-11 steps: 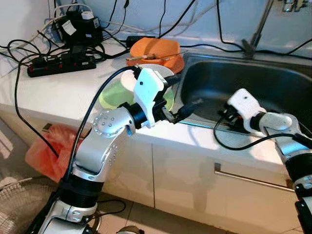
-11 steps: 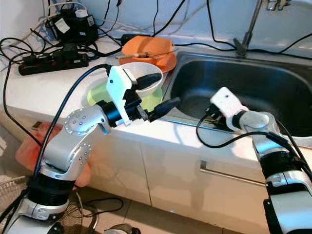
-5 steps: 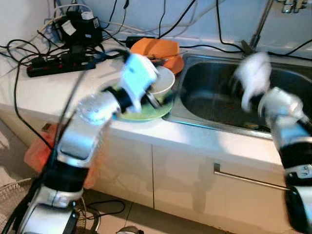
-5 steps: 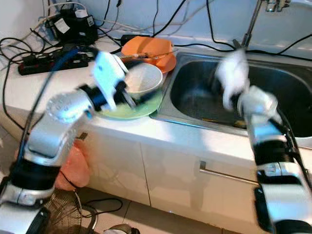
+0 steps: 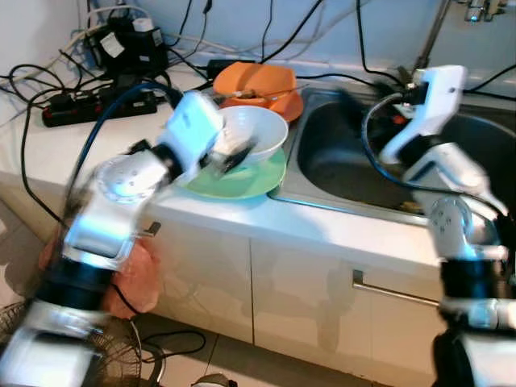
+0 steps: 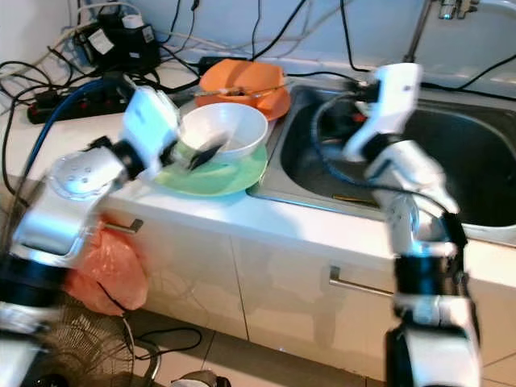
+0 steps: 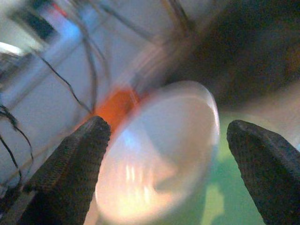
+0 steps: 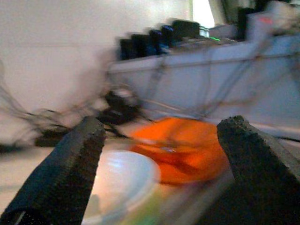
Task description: Kitchen organization
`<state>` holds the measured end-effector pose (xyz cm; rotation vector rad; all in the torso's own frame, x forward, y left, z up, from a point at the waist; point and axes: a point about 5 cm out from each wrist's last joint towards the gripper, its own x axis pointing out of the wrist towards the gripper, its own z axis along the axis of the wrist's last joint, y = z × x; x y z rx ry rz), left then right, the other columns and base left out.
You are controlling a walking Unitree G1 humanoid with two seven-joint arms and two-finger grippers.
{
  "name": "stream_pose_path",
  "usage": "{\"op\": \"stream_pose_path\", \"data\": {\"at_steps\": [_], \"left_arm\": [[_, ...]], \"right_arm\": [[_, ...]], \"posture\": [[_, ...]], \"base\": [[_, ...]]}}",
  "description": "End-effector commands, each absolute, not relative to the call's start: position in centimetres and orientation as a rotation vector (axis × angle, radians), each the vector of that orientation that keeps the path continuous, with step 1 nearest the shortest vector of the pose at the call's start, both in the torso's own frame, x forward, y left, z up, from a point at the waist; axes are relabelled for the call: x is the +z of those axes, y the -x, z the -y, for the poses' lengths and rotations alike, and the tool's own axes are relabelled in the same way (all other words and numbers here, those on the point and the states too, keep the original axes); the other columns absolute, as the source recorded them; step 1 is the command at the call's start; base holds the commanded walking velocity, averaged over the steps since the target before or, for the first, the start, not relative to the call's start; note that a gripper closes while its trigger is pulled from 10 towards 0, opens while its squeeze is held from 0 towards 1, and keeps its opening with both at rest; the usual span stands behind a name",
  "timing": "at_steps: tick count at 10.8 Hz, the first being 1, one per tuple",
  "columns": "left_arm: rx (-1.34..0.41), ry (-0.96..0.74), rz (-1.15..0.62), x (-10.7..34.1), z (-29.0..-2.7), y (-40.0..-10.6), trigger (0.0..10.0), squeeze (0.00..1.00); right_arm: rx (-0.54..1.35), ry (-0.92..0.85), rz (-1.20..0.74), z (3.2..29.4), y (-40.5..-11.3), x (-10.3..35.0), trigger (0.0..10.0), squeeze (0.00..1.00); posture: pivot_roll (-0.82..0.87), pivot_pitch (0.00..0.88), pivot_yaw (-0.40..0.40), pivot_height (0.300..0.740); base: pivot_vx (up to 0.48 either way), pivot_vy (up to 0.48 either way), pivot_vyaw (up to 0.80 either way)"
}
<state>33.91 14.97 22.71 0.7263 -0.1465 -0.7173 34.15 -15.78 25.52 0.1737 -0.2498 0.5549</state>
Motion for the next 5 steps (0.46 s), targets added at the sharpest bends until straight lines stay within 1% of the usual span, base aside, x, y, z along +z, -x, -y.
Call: {"op": "stream_pose_path", "data": {"at_steps": [1,2,3,4,5], "left_arm": [[-0.74,-0.767,0.117,22.0,-14.9,-34.3,10.0,1.0],[-0.713,-0.753,0.12,22.0,-15.2,-34.8,10.0,1.0],[-0.696,-0.78,0.122,22.0,-15.4,-35.1,10.0,1.0],[-0.65,-0.828,0.123,22.0,-16.2,-36.0,10.0,0.0],[-0.624,-0.843,0.134,22.3,-16.6,-36.4,10.0,0.0]], "right_arm": [[0.625,-0.194,0.268,14.8,-33.4,26.3,10.0,1.0],[0.672,-0.206,0.266,13.9,-32.9,26.6,10.0,1.0],[0.696,-0.218,0.257,13.5,-32.5,26.7,10.0,1.0],[0.733,-0.208,0.239,12.9,-31.8,26.6,10.0,0.97],[0.74,-0.21,0.231,12.8,-31.7,26.6,10.0,0.64]], "posture": [[0.21,0.002,0.038,0.74],[0.21,0.004,0.039,0.74],[0.21,0.003,0.036,0.74],[0.21,0.005,0.03,0.74],[0.21,0.004,0.029,0.74]], "base": [[0.0,0.0,0.0],[0.0,0.0,0.0],[0.0,0.0,0.0],[0.0,0.0,0.0],[0.0,0.0,0.0]]}}
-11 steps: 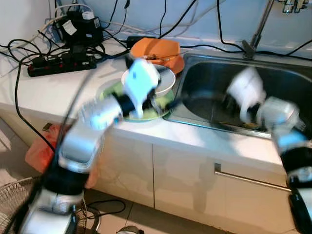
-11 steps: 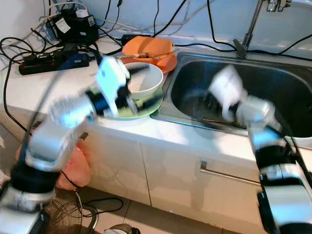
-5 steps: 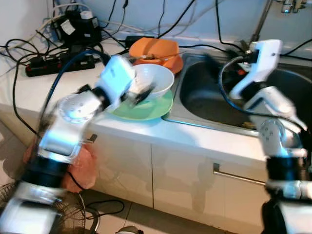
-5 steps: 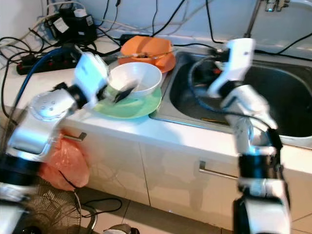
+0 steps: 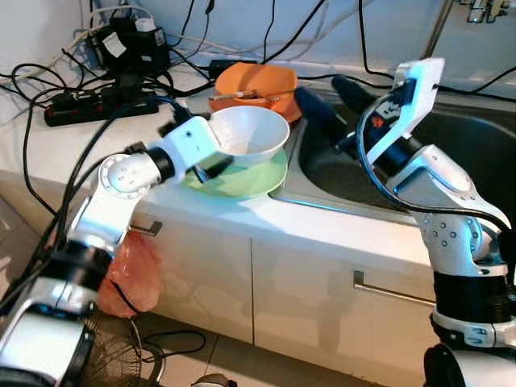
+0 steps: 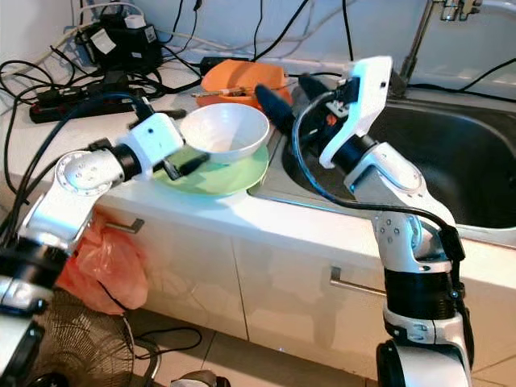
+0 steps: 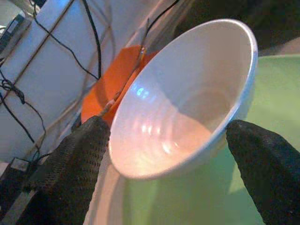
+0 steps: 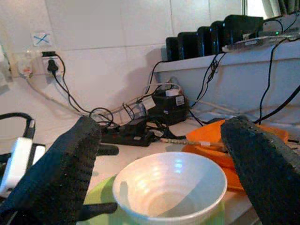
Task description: Kitchen organization
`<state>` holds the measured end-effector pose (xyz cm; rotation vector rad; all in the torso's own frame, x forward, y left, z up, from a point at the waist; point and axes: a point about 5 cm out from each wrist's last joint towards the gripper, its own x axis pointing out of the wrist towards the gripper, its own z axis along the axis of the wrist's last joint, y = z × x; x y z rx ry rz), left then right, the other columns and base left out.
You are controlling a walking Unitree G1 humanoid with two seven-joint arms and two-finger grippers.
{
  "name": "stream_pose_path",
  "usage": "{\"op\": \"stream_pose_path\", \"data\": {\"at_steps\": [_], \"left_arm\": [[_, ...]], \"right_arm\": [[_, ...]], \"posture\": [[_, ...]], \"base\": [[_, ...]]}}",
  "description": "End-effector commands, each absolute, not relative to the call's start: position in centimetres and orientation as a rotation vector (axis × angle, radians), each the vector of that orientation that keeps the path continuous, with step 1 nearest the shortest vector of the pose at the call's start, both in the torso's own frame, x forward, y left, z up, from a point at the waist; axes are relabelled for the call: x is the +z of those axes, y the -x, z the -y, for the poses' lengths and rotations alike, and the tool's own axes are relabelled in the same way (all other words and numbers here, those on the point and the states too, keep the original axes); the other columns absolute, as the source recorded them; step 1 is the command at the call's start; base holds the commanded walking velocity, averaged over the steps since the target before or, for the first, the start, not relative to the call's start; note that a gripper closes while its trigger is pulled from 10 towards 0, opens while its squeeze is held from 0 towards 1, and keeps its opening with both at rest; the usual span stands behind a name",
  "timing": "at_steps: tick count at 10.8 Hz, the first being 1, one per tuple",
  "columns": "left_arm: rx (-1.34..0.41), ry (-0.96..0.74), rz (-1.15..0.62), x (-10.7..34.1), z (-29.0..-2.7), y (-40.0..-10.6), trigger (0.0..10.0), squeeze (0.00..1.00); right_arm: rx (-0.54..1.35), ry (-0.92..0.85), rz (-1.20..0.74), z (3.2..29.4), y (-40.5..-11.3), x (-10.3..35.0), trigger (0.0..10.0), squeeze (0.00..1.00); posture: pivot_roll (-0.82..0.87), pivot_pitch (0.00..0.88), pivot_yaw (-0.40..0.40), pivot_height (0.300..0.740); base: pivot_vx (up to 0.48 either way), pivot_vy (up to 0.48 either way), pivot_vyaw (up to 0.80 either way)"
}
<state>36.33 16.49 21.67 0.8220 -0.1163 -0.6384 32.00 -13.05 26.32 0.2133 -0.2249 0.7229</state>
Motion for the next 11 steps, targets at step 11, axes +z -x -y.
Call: {"op": "stream_pose_path", "data": {"at_steps": [11], "left_arm": [[-0.823,-0.922,-0.122,19.6,-17.0,-38.8,10.0,0.0]], "right_arm": [[0.867,-0.24,0.192,10.8,-30.3,26.6,10.0,0.0]], "posture": [[0.2,0.005,0.028,0.74]], "base": [[0.0,0.0,0.0]]}}
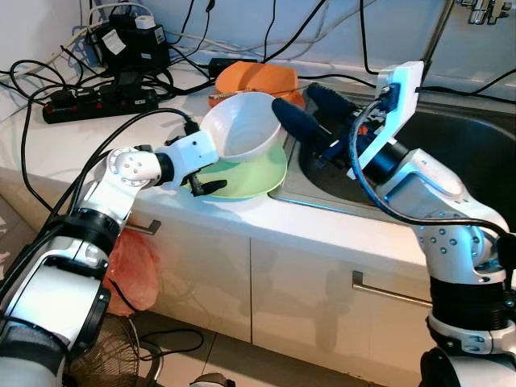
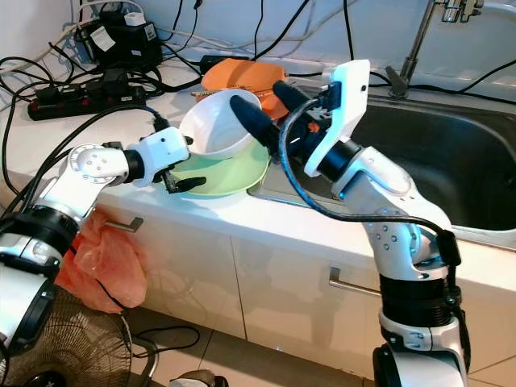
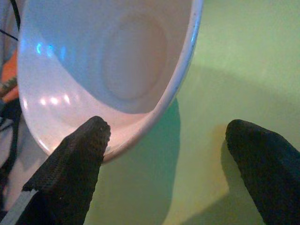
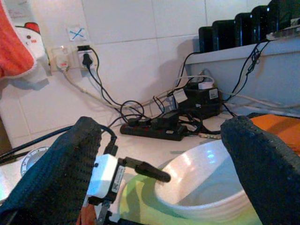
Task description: Kitchen organization
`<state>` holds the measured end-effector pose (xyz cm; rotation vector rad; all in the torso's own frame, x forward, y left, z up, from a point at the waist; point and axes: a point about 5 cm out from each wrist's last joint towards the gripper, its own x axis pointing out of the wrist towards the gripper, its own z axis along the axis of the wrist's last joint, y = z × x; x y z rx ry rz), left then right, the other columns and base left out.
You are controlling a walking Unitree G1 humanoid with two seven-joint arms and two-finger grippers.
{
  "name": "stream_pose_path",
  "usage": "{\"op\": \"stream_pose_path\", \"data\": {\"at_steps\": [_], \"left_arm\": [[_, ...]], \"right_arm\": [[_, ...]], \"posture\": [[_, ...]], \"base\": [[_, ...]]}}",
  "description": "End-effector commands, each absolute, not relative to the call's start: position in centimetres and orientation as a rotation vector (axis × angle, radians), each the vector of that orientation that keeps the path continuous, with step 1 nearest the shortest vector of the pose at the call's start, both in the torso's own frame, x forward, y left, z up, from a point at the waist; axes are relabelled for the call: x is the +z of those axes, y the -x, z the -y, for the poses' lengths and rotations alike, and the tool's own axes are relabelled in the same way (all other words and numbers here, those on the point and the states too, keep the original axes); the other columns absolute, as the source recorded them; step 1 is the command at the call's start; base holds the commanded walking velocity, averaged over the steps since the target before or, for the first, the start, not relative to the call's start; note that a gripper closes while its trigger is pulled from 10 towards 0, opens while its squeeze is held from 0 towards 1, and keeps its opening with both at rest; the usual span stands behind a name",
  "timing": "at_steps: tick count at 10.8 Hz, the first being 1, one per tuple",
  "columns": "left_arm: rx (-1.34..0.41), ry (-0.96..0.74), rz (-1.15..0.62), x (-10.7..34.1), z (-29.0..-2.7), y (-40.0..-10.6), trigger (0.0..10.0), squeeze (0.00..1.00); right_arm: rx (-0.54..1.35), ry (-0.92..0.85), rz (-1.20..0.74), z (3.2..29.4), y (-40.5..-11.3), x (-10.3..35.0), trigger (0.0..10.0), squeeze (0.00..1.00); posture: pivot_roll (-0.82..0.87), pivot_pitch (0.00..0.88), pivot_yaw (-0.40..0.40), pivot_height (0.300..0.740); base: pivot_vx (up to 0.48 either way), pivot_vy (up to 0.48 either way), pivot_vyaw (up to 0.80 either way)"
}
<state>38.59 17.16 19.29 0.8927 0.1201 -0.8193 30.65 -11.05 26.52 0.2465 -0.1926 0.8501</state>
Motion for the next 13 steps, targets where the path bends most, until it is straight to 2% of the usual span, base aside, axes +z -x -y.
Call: {"op": "stream_pose_path", "data": {"at_steps": [1,5,6,7,8,10,11,12,13], "left_arm": [[-0.791,-0.959,-0.069,20.6,-16.8,-39.1,10.0,0.0],[-0.682,-1.091,0.03,22.4,-16.1,-40.1,10.0,0.0],[-0.715,-1.093,0.035,22.0,-15.5,-40.1,8.6,0.0],[-0.75,-1.101,0.013,21.4,-15.0,-40.0,6.4,0.0],[-0.806,-1.111,-0.005,20.4,-14.2,-39.8,10.0,0.0],[-0.828,-1.119,-0.021,19.7,-13.7,-39.7,10.0,0.0],[-0.827,-1.115,-0.026,19.4,-13.5,-39.7,3.6,0.0],[-0.826,-1.102,-0.034,19.3,-13.5,-39.7,0.0,0.0],[-0.824,-1.104,-0.033,19.3,-13.5,-39.7,0.0,0.0]], "right_arm": [[0.864,-0.242,0.191,10.7,-30.3,26.5,10.0,0.0],[0.857,-0.251,0.192,10.5,-30.5,26.4,10.0,0.0],[0.866,-0.248,0.194,10.3,-30.5,26.5,10.0,0.0],[0.87,-0.247,0.196,10.3,-30.5,26.6,10.0,0.0],[0.867,-0.247,0.196,10.4,-30.5,26.6,10.0,0.0],[0.867,-0.25,0.196,10.4,-30.4,26.6,10.0,0.0],[0.869,-0.252,0.194,10.3,-30.4,26.5,10.0,0.0],[0.871,-0.251,0.191,10.3,-30.3,26.5,10.0,0.0],[0.869,-0.252,0.191,10.4,-30.4,26.5,10.0,0.0]], "posture": [[0.2,0.0,0.031,0.74],[0.21,0.002,0.02,0.74],[0.21,0.0,0.018,0.74],[0.21,0.001,0.017,0.74],[0.2,0.002,0.019,0.74],[0.2,0.006,0.02,0.74],[0.2,0.009,0.02,0.74],[0.2,0.009,0.019,0.74],[0.2,0.007,0.018,0.74]], "base": [[0.0,0.0,0.0],[0.0,0.0,0.0],[0.0,0.0,0.0],[0.0,0.0,0.0],[0.0,0.0,0.0],[0.0,0.0,0.0],[0.0,0.0,0.0],[0.0,0.0,0.0],[0.0,0.0,0.0]]}}
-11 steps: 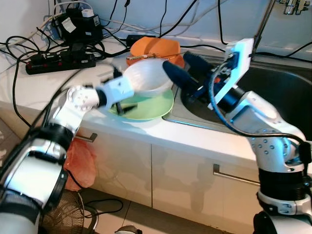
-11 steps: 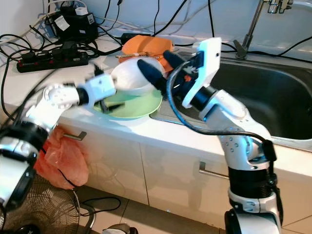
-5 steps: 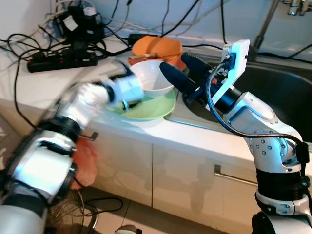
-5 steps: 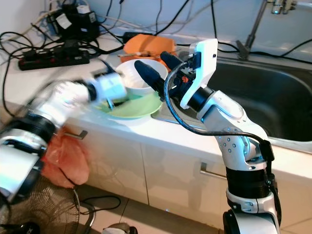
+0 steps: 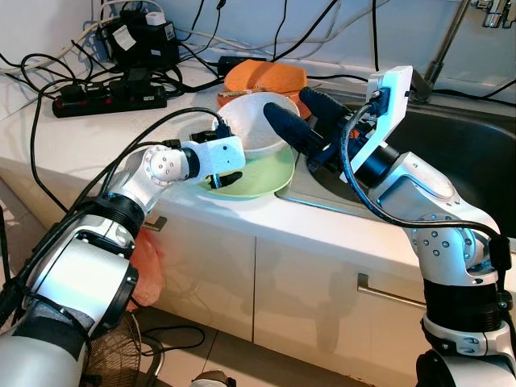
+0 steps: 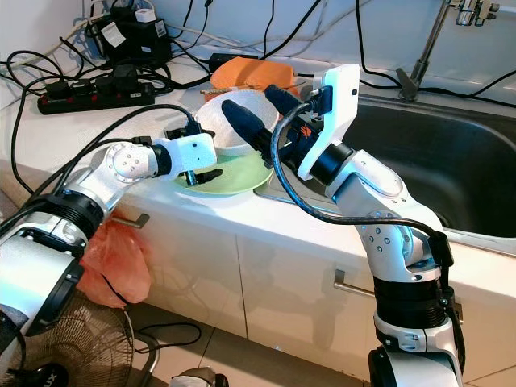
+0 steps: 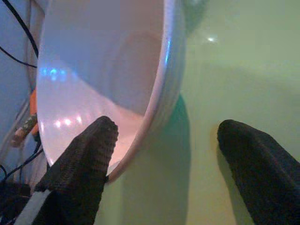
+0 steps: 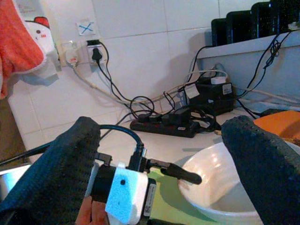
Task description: Kitchen organization
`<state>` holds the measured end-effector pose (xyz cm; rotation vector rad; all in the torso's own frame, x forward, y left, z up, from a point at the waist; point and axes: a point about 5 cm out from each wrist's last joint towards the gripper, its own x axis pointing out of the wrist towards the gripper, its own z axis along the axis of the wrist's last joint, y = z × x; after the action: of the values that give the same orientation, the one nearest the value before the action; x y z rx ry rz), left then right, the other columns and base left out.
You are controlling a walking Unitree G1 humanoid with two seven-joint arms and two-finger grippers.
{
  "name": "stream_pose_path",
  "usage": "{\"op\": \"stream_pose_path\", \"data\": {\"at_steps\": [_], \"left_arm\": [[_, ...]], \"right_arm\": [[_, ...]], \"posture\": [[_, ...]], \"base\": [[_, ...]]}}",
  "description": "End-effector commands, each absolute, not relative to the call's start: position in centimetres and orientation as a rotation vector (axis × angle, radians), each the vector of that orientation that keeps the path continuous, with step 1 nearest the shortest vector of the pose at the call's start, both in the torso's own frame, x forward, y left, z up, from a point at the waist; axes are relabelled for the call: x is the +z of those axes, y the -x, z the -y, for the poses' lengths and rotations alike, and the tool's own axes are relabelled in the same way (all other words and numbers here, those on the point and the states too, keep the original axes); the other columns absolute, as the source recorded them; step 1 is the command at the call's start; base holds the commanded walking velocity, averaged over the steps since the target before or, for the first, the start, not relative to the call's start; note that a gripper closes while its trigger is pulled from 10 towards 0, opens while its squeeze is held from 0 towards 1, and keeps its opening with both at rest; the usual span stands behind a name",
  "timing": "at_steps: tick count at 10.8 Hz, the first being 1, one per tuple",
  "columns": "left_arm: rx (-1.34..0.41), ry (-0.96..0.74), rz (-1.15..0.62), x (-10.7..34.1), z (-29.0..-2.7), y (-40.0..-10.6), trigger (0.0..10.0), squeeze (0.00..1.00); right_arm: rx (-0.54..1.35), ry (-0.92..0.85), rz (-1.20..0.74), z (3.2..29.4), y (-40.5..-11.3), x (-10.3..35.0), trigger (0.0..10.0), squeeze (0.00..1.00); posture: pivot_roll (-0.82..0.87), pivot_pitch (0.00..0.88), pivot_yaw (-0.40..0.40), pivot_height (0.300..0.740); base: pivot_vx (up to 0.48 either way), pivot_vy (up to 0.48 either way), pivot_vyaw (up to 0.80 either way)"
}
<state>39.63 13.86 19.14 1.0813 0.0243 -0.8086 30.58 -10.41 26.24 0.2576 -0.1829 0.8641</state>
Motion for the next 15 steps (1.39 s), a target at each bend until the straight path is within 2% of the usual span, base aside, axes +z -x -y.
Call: {"op": "stream_pose_path", "data": {"at_steps": [1,6,9,12,13,15], "left_arm": [[-0.815,-1.113,-0.03,19.5,-13.5,-39.8,0.0,0.0],[-0.724,-1.176,0.01,20.4,-14.0,-40.3,0.0,0.0],[-0.627,-1.214,0.122,21.1,-14.1,-40.4,0.0,0.0],[-0.499,-1.257,0.304,22.8,-14.2,-40.5,0.0,0.0],[-0.441,-1.282,0.438,23.6,-13.8,-40.2,0.0,0.0],[-0.403,-1.257,0.591,23.1,-13.6,-39.2,0.0,0.0]], "right_arm": [[0.868,-0.251,0.19,10.4,-30.4,26.5,10.0,0.0],[0.855,-0.252,0.185,10.5,-30.6,26.4,10.0,0.0],[0.741,-0.239,0.099,11.3,-31.9,25.0,10.0,0.0],[0.692,-0.282,0.061,11.9,-32.7,24.7,10.0,0.0],[0.662,-0.321,0.05,12.4,-33.2,24.9,10.0,0.0],[0.614,-0.423,0.018,13.1,-33.6,24.7,10.0,0.0]], "posture": [[0.2,0.007,0.018,0.74],[0.2,0.003,0.016,0.74],[0.21,0.007,0.022,0.74],[0.21,0.003,0.012,0.74],[0.21,0.005,0.014,0.74],[0.21,0.006,0.018,0.74]], "base": [[0.0,0.0,0.0],[0.0,0.0,0.0],[0.0,0.0,0.0],[0.0,0.0,0.0],[0.0,0.0,0.0],[0.0,0.0,0.0]]}}
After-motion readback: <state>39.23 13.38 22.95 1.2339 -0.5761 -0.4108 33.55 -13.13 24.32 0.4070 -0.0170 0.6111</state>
